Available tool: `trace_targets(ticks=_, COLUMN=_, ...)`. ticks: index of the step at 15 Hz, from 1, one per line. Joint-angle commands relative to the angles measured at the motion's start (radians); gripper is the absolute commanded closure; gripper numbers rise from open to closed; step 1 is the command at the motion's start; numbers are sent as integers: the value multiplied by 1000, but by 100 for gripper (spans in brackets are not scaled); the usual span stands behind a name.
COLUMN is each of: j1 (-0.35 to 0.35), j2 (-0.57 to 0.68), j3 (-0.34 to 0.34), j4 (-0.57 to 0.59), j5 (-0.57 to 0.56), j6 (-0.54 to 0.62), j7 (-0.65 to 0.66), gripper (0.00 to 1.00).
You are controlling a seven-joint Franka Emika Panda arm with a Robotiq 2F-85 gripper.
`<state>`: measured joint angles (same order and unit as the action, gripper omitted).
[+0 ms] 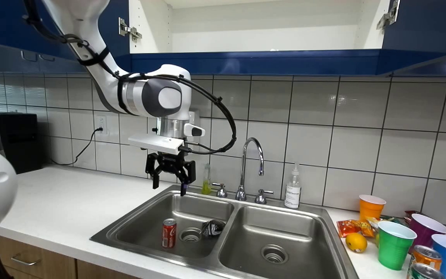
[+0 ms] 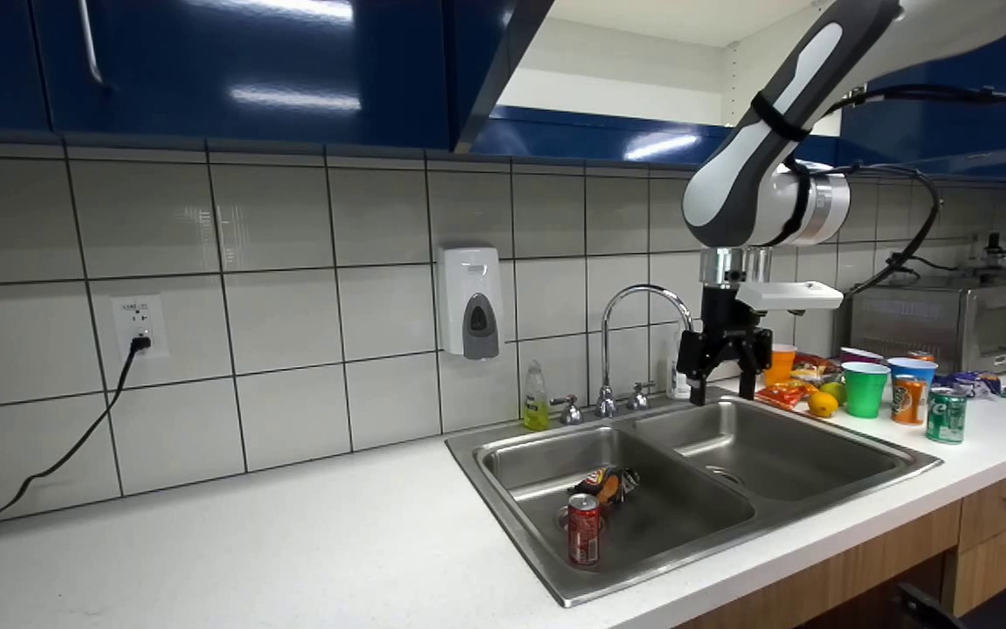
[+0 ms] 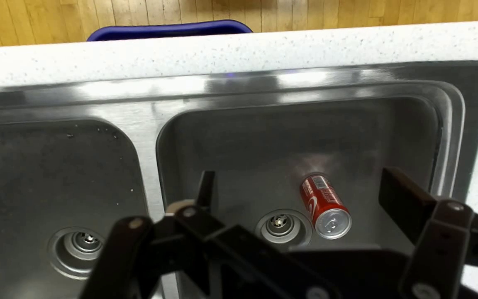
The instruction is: Take the soda can out of the sink and put it into the cupboard
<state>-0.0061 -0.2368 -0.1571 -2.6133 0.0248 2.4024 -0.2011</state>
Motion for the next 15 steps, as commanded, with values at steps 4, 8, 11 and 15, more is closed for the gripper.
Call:
trace_targets(ticks=4, j1=-17, j2=0, j3=18, j4=1, j5=6, j6=-2, j7=-4, gripper=0)
trace_targets(ticks=8, j1=-7, j2=53, j3=30, j4=14, j5=12, j6=23, j7=4, gripper=0)
trace_targets(ticks=11, j1=0, j2=108, j3=49, j4=31, j5=17, j6=45, j7=16, gripper=0)
trace_targets(ticks=15, j1=9, j2=197, j3=79, j4=66, j5=29, j6=82, j7=25, gripper=0)
